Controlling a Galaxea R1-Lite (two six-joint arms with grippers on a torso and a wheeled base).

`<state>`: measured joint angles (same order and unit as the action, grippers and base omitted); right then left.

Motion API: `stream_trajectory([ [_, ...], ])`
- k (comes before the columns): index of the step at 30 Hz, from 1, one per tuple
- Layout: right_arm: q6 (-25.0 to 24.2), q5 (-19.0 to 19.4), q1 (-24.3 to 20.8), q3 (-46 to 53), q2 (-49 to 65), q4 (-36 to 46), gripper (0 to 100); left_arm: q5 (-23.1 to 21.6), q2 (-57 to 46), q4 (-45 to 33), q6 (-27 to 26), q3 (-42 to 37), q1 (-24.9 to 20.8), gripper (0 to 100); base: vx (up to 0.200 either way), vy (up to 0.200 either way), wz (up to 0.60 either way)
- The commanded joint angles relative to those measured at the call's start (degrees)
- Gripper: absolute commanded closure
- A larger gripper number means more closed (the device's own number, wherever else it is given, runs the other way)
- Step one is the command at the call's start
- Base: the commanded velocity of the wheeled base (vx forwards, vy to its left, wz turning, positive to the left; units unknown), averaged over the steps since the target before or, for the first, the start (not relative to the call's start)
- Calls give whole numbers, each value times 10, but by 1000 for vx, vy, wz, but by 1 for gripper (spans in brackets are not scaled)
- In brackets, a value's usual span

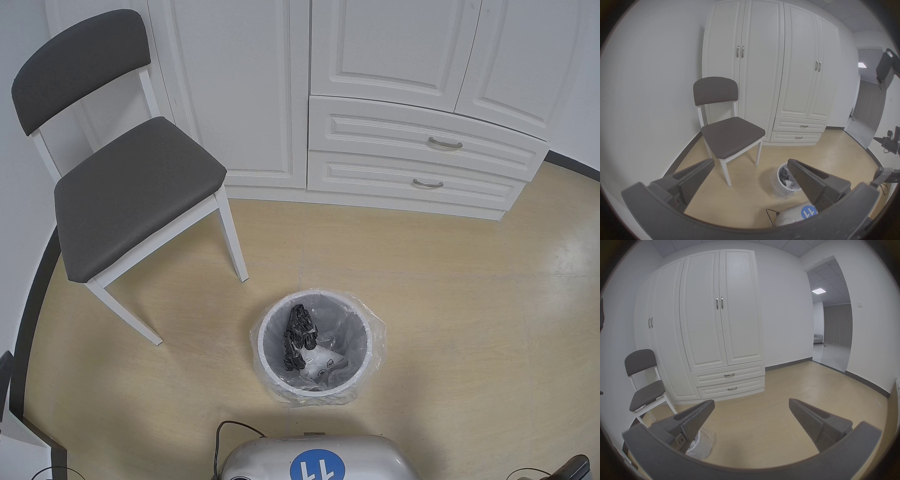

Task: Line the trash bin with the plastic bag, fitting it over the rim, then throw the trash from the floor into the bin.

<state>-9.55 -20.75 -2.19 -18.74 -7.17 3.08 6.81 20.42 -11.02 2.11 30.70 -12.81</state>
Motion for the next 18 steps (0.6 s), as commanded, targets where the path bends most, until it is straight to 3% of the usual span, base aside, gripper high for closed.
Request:
stream_trajectory([
  [1,0,22,22,20,72,10,0,-5,-51,-23,-1,-23,0,0,0,0,0],
  [8,-22,29,22,55,72,6,0,-5,-73,-33,-1,-32,0,0,0,0,0],
  [18,-13,33,22,63,72,-15,0,-2,-96,-44,-1,-34,0,0,0,0,0],
])
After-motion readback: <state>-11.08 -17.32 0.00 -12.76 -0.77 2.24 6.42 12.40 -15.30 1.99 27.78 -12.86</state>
